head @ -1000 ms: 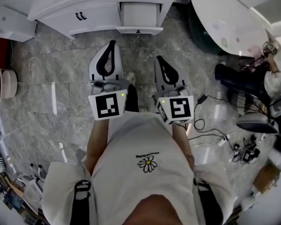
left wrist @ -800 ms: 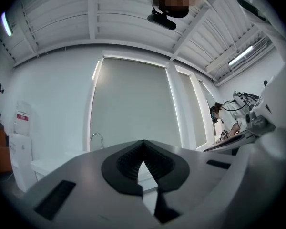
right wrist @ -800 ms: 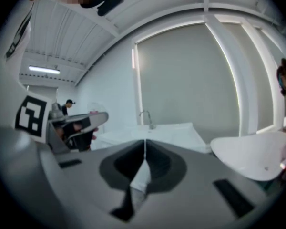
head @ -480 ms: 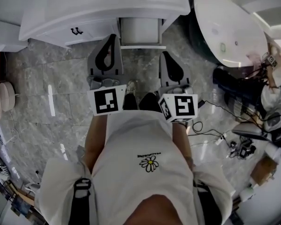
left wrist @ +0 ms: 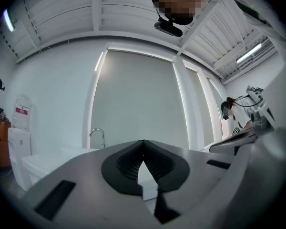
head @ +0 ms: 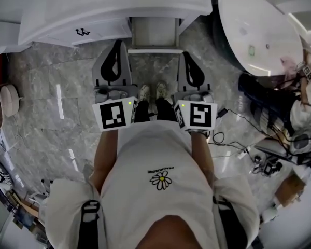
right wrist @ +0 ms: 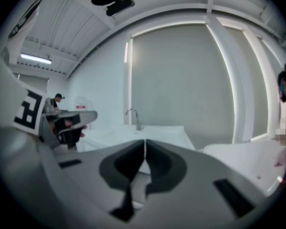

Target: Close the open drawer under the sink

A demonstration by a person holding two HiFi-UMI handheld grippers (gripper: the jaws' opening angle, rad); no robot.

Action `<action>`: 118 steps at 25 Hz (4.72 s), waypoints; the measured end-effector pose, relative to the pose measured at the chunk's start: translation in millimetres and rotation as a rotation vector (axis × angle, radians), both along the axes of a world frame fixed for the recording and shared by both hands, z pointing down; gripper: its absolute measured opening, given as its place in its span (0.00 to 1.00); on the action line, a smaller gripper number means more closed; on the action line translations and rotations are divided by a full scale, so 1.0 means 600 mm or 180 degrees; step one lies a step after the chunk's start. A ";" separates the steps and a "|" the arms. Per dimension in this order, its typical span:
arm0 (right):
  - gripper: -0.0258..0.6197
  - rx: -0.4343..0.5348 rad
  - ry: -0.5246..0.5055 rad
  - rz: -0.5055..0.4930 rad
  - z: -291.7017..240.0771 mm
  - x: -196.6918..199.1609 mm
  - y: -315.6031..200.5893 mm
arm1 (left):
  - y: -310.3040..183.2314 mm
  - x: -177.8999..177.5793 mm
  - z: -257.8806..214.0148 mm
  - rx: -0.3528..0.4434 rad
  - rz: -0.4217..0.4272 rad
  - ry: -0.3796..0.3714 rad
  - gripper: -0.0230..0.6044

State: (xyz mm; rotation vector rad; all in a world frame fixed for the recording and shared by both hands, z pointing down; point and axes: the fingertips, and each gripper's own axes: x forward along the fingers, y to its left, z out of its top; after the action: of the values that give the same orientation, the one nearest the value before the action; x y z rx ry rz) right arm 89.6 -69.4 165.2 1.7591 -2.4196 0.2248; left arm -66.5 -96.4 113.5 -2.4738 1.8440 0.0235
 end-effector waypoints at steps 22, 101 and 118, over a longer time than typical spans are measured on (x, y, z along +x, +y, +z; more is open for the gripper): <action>0.09 -0.0127 0.0106 0.0227 0.326 -0.020 -0.058 | -0.086 -0.080 0.375 -0.0325 -0.0517 0.0195 0.07; 0.26 -0.1341 0.0466 0.0175 0.723 -0.129 -0.111 | -0.070 -0.130 0.584 -0.0781 -0.0757 -0.0030 0.07; 0.26 -0.1315 0.0466 0.0147 0.695 -0.130 -0.127 | -0.081 -0.123 0.582 -0.0810 -0.0817 -0.0030 0.07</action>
State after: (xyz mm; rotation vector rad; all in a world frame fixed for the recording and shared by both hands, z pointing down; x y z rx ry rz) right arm 11.4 -145.5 582.4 1.5829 -2.0500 0.5375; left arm -140.0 -144.7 462.9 -2.3546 2.2727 -0.2483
